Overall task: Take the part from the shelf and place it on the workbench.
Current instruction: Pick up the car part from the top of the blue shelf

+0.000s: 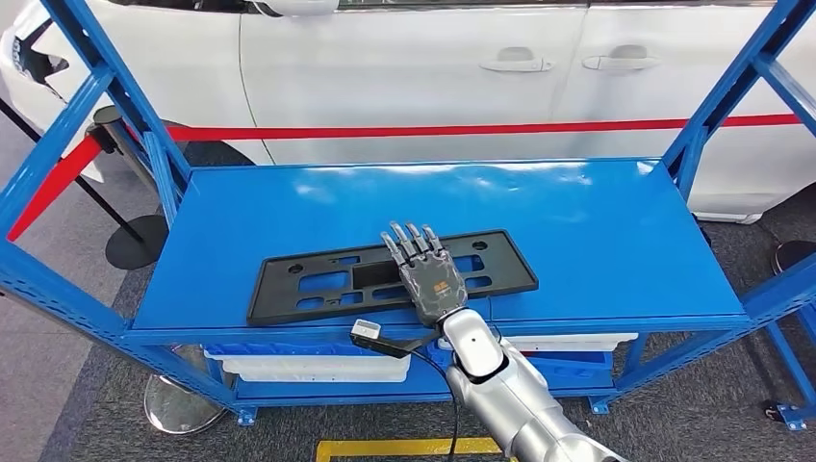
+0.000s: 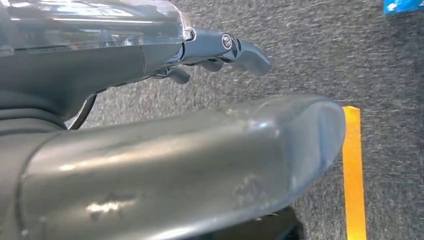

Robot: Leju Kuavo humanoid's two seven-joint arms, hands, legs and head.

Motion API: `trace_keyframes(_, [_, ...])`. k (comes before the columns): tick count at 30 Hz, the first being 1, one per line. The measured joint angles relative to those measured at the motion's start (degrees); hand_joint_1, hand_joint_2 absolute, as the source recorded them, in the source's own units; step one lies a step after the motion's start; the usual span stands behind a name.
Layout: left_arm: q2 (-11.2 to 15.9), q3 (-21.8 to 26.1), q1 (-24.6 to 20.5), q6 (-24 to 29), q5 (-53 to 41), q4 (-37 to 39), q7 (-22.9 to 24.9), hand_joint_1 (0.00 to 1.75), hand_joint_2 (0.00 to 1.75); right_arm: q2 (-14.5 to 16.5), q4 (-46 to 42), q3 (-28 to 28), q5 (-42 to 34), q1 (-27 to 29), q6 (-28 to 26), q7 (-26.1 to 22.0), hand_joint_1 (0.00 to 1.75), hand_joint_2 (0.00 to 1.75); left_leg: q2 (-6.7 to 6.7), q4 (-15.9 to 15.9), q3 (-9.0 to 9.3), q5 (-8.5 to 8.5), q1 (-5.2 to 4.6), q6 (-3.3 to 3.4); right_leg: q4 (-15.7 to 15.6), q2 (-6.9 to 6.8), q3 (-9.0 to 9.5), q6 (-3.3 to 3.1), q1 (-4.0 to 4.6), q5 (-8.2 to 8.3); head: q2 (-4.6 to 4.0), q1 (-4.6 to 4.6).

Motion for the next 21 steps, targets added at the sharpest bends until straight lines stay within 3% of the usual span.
trace_keyframes(2, [0.03,0.06,-0.03,-0.09,-0.20,0.00,-0.11,0.00,0.00,-0.52,1.21,0.24,0.00,-1.27,1.09,0.47,0.00,1.75,-0.06,-0.35,0.09,0.13,-0.03,0.65,-0.06,0.01,-0.12,0.63,0.04,0.07,0.01,0.04])
trace_keyframes(4, [0.07,0.11,0.01,-0.17,-0.45,0.00,-0.19,0.00,0.00,-0.81,2.57,0.29,0.00,-2.48,1.86,0.83,0.00,1.75,0.05,-0.90,0.31,0.49,0.21,1.33,1.16,-0.04,-0.63,1.23,-0.05,-0.92,0.01,0.18])
trace_keyframes(5, [0.09,0.14,-0.03,-0.25,-0.56,0.00,-0.22,0.00,0.00,-0.92,3.40,0.30,0.00,-3.13,2.26,0.97,0.00,1.75,0.11,-1.17,0.39,0.66,0.36,1.62,3.27,-0.05,-1.61,1.50,-0.11,-2.24,0.01,0.28])
trace_keyframes(7, [0.11,0.15,-0.14,-0.50,-0.83,0.00,-0.27,0.00,0.00,-1.09,5.33,0.31,0.00,-4.26,3.03,1.14,0.00,1.75,0.16,-1.23,0.34,0.74,0.34,1.84,10.44,-0.09,-5.08,1.90,-0.36,-5.74,-0.01,0.51])
trace_keyframes(8, [0.12,0.15,-0.16,-0.63,-0.96,0.00,-0.27,0.00,0.00,-1.14,6.32,0.30,0.00,-4.75,3.36,1.24,0.41,1.75,0.16,-1.21,0.34,0.73,0.33,1.87,13.84,-0.09,-6.83,2.05,-0.45,-6.86,-0.01,0.52])
trace_keyframes(9, [0.13,0.15,-0.15,-0.74,-1.09,0.00,-0.26,0.00,0.00,-1.16,7.21,0.31,-0.01,-5.24,3.74,1.32,0.84,1.75,0.16,-1.20,0.38,0.71,0.33,1.87,15.70,-0.10,-7.85,2.14,-0.54,-6.98,0.00,0.52])
trace_keyframes(10, [0.13,0.16,-0.13,-0.81,-1.20,0.00,-0.23,0.00,0.00,-1.17,8.11,0.31,-0.03,-5.77,4.33,1.38,1.28,1.75,0.14,-1.19,0.47,0.67,0.33,1.85,15.36,-0.11,-7.79,2.14,-0.62,-6.01,0.00,0.52])
trace_keyframes(11, [0.14,0.16,-0.12,-0.87,-1.29,0.00,-0.18,0.00,0.00,-1.16,9.01,0.31,-0.13,-6.39,5.14,1.39,1.71,1.75,0.11,-1.18,0.59,0.63,0.33,1.80,12.71,-0.13,-6.55,2.05,-0.69,-4.13,0.00,0.52])
trace_keyframes(13, [0.14,0.20,-0.14,-0.95,-1.43,0.00,-0.08,0.00,0.00,-1.14,10.77,0.20,-0.68,-7.86,7.28,1.15,1.75,1.75,0.03,-1.09,0.78,0.49,0.22,1.55,4.55,-0.18,-2.47,1.64,-0.63,-0.51,-0.01,0.51])
trace_keyframes(15, [0.14,0.31,-0.21,-0.98,-1.49,0.00,-0.02,0.00,0.00,-1.00,12.14,0.00,-1.35,-9.15,8.78,0.78,1.75,1.75,-0.04,-1.05,0.81,0.38,0.07,0.99,-0.11,-0.18,-0.25,1.21,-0.36,0.72,-0.01,0.47])
trace_keyframes(18, [0.19,0.48,-0.25,-1.01,-1.49,0.00,0.07,0.00,0.00,-0.86,13.47,-0.24,-1.82,-9.86,9.20,0.41,1.75,1.75,-0.08,-1.10,0.84,0.29,0.14,-0.03,-0.80,-0.22,-0.10,0.39,-0.26,0.87,-0.01,0.46])
trace_keyframes(20, [0.26,0.56,-0.20,-1.00,-1.50,0.00,0.10,0.00,0.00,-0.75,14.09,-0.31,-1.99,-10.28,9.20,0.25,1.75,1.75,-0.04,1.68,-0.30,-1.65,0.23,-0.53,-1.30,-0.31,0.13,-0.38,-0.60,1.24,0.00,0.24])
trace_keyframes(21, [0.29,0.63,-0.19,-0.99,-1.51,0.00,0.13,0.00,0.00,-0.69,14.40,-0.33,-2.05,-10.41,9.21,0.19,1.75,1.75,-0.02,4.76,-1.66,-3.45,0.31,-0.72,-1.42,-0.37,0.21,-0.62,-0.68,1.34,0.00,0.11])
